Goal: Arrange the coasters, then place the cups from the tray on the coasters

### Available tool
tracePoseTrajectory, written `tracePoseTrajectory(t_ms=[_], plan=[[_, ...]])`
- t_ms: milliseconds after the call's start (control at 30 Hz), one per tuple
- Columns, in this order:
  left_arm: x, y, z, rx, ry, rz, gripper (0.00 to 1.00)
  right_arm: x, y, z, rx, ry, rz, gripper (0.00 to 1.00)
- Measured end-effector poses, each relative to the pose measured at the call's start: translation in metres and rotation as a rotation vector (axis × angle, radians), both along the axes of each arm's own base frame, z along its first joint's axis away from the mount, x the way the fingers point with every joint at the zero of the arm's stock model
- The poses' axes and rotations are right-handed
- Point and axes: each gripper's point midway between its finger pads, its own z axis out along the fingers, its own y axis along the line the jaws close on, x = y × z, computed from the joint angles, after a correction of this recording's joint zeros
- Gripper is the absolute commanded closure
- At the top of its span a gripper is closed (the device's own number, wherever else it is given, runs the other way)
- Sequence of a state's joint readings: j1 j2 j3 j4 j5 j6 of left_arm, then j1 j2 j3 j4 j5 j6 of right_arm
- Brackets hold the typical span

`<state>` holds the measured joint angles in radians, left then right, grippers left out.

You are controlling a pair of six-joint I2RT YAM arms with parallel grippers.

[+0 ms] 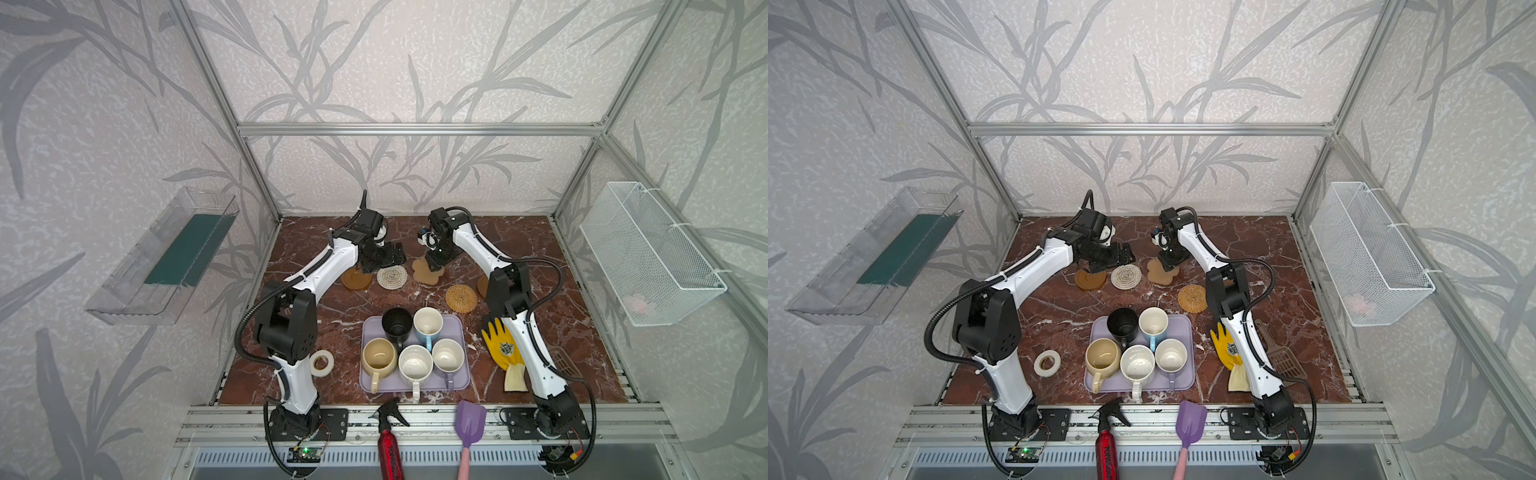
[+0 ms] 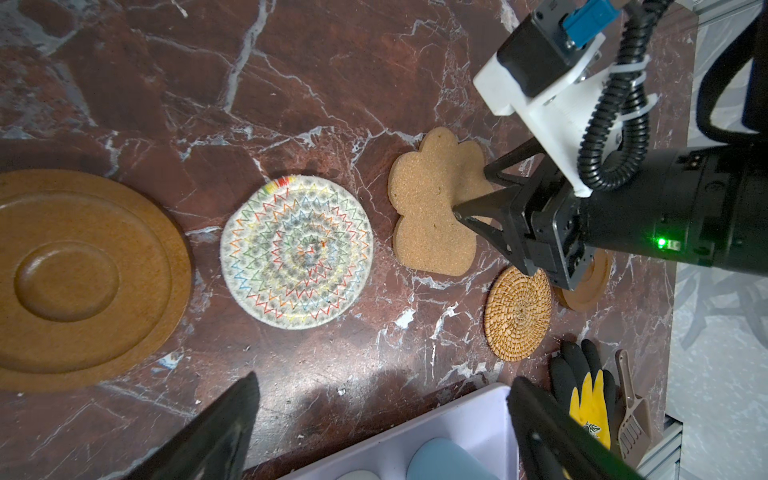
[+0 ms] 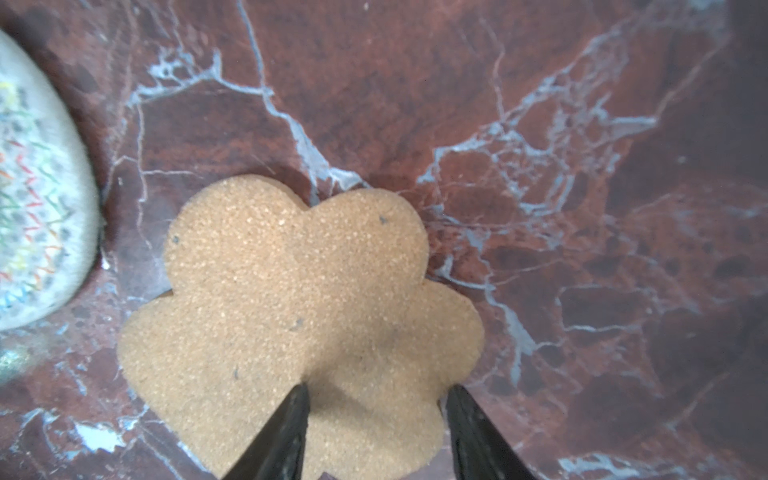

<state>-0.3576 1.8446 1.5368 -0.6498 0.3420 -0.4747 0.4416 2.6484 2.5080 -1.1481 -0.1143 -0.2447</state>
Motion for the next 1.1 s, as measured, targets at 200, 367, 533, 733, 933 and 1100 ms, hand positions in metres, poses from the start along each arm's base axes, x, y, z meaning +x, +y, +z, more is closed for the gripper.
tracePoseTrajectory(t_ms=[200, 367, 533, 733, 933, 1100], plan=[[0.002, -0.001, 0.001, -0.006, -0.005, 0.006, 0.04, 0.001, 0.004, 0.001, 0.018, -0.002, 0.001, 0.44], [0.003, -0.001, 0.002, -0.011, -0.007, 0.012, 0.04, 0.002, 0.016, 0.002, 0.041, -0.021, 0.015, 0.44], [0.002, -0.001, 0.0, -0.01, -0.003, 0.013, 0.04, 0.003, 0.019, 0.002, 0.037, -0.031, 0.02, 0.42], [0.001, -0.001, -0.002, -0.01, 0.001, 0.015, 0.04, 0.003, 0.018, 0.002, 0.036, -0.034, 0.022, 0.4], [0.002, -0.001, -0.001, -0.013, -0.004, 0.016, 0.04, 0.005, 0.016, 0.002, 0.024, -0.045, 0.033, 0.4], [0.002, -0.001, -0.002, -0.014, -0.003, 0.018, 0.04, 0.006, 0.014, 0.002, 0.009, -0.053, 0.04, 0.39]])
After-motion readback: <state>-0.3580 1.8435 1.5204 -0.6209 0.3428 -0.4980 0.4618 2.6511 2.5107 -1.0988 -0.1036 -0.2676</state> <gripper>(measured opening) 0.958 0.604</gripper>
